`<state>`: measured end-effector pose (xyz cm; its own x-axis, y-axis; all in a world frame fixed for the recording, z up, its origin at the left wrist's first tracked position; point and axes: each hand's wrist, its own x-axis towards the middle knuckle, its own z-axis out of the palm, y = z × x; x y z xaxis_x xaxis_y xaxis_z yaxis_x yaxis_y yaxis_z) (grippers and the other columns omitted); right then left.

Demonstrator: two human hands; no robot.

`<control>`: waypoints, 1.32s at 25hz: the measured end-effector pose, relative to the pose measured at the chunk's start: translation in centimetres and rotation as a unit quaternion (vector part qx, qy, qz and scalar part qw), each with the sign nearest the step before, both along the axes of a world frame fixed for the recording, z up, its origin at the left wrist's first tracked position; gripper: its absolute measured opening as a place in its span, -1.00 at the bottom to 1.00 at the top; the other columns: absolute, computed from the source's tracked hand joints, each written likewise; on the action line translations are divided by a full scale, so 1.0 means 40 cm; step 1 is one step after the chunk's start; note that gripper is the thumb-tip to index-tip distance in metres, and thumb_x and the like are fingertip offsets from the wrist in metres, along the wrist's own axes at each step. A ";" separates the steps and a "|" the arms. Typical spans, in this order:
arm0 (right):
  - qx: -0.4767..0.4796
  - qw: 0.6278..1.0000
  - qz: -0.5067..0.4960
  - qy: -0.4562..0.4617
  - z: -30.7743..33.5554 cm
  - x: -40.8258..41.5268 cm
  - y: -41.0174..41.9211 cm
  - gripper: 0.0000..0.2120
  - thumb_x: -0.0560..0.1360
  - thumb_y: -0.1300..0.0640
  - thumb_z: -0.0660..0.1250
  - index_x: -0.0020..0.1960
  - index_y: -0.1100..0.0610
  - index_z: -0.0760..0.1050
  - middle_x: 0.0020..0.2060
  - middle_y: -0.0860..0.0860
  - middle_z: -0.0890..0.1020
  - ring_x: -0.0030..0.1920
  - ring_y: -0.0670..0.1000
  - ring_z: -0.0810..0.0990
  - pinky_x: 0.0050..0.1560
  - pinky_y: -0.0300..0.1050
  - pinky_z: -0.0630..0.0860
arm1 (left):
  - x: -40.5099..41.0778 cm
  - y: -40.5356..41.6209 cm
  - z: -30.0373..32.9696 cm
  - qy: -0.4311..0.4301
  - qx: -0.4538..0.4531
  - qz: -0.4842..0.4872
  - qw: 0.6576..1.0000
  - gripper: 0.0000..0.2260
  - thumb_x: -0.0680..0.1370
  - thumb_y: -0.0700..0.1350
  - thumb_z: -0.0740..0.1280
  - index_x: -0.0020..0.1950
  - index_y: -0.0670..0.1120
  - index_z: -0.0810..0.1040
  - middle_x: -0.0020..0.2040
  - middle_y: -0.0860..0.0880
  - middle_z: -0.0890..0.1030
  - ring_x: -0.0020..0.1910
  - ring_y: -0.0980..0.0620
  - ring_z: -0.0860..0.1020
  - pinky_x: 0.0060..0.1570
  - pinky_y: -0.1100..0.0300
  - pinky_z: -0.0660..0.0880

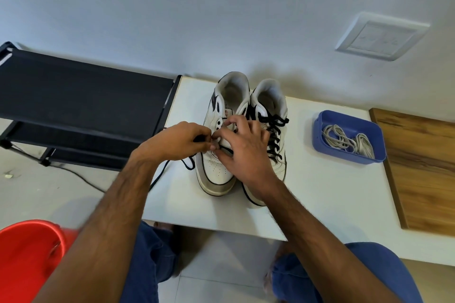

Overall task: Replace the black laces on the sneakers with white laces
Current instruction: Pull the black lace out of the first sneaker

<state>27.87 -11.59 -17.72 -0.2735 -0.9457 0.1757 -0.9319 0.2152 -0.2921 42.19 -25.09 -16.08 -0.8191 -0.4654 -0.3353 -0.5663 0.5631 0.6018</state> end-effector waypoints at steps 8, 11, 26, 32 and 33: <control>0.004 1.000 -0.002 -0.017 0.006 0.003 0.001 -0.75 0.46 -0.10 0.46 0.12 -0.18 0.56 0.31 -0.14 0.39 0.26 0.01 0.27 0.11 -0.07 0.07 | 0.039 -0.019 0.056 0.551 0.316 0.257 0.728 -0.74 0.59 -0.23 0.18 -0.30 -0.08 0.44 -0.34 -0.02 0.52 -0.33 -0.01 0.51 -0.24 0.06 0.55; 0.006 1.000 -0.005 -0.018 0.002 0.005 0.001 -0.75 0.45 -0.09 0.47 0.11 -0.18 0.56 0.30 -0.14 0.40 0.26 0.02 0.28 0.10 -0.07 0.06 | 0.054 -0.035 0.059 0.653 0.403 0.285 0.575 -0.73 0.62 -0.15 0.20 -0.29 -0.06 0.37 -0.18 -0.06 0.62 -0.14 -0.05 0.60 -0.08 -0.03 0.57; -0.006 0.973 -0.039 -0.226 0.101 -0.015 -0.017 -0.86 0.54 0.03 0.38 0.09 -0.14 0.57 -0.01 -0.16 0.56 0.15 -0.10 0.47 0.14 -0.02 0.15 | 0.103 -0.042 -0.015 -0.110 -0.075 0.037 0.990 -0.80 0.58 0.04 0.42 0.10 -0.02 0.53 0.02 0.05 0.55 -0.04 0.05 0.55 0.00 0.11 0.53; 0.030 0.968 -0.012 -0.248 0.119 0.013 0.007 -0.87 0.53 0.06 0.39 0.06 -0.12 0.58 -0.03 -0.17 0.58 0.05 -0.16 0.51 0.18 0.03 0.23 | 0.154 0.016 -0.090 -0.056 -0.158 0.024 0.986 -0.76 0.54 -0.08 0.46 0.15 0.05 0.51 0.04 0.13 0.45 0.05 0.05 0.54 0.04 0.14 0.51; 0.030 0.966 -0.005 -0.255 0.117 0.015 0.009 -0.86 0.53 0.07 0.39 0.06 -0.12 0.58 -0.04 -0.17 0.57 0.05 -0.16 0.52 0.23 0.08 0.30 | 0.150 0.025 -0.089 -0.040 -0.163 0.041 0.985 -0.85 0.57 -0.16 0.40 0.09 0.04 0.54 0.00 0.14 0.49 0.04 0.05 0.56 0.03 0.13 0.53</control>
<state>28.47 -11.22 -13.03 -0.3187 -0.9471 -0.0388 -0.6677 0.2534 -0.7000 48.21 -24.07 -19.64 -0.7516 -0.6222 -0.2189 -0.6560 0.6701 0.3474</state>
